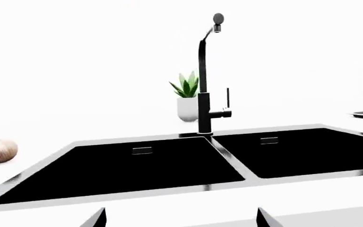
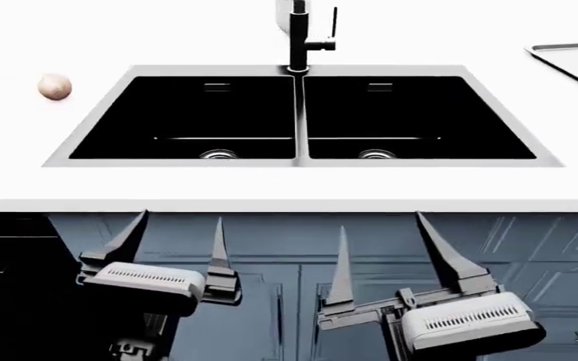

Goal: Pick up the fruits and vegetables and place them in the sink. Turn on the sink faucet to wash them. Then turn the sink off and put them in the tray.

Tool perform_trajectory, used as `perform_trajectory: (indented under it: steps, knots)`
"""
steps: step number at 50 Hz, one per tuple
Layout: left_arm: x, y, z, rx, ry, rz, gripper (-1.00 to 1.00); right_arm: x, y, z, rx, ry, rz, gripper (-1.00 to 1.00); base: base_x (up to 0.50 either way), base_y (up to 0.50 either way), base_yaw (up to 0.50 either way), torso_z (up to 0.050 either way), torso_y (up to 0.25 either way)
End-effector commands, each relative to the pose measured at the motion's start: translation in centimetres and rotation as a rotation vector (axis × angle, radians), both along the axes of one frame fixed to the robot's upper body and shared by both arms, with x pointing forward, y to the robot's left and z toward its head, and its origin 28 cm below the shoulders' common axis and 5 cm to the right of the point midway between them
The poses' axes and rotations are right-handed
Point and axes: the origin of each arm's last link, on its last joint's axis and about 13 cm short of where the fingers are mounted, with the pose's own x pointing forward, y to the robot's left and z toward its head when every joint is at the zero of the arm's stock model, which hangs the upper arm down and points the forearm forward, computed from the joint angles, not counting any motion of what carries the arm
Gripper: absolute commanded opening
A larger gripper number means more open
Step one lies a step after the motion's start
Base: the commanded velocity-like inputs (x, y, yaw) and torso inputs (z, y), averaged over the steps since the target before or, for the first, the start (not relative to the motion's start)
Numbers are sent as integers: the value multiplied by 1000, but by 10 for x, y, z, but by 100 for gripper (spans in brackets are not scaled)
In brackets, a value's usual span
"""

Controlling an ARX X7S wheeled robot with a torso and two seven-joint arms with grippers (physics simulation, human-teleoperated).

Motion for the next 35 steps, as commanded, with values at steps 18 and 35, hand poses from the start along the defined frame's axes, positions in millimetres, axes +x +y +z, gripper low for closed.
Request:
perform_trajectory:
  steps: [18, 35]
  knots:
    - [-3, 0, 2, 12, -9, -24, 100, -4, 12, 0, -28, 0, 111, 100, 0, 500, 0, 50, 0]
    - [-2, -1, 5, 28, -21, -38, 100, -3, 10, 0, -24, -1, 87, 100, 0, 500, 0, 50, 0]
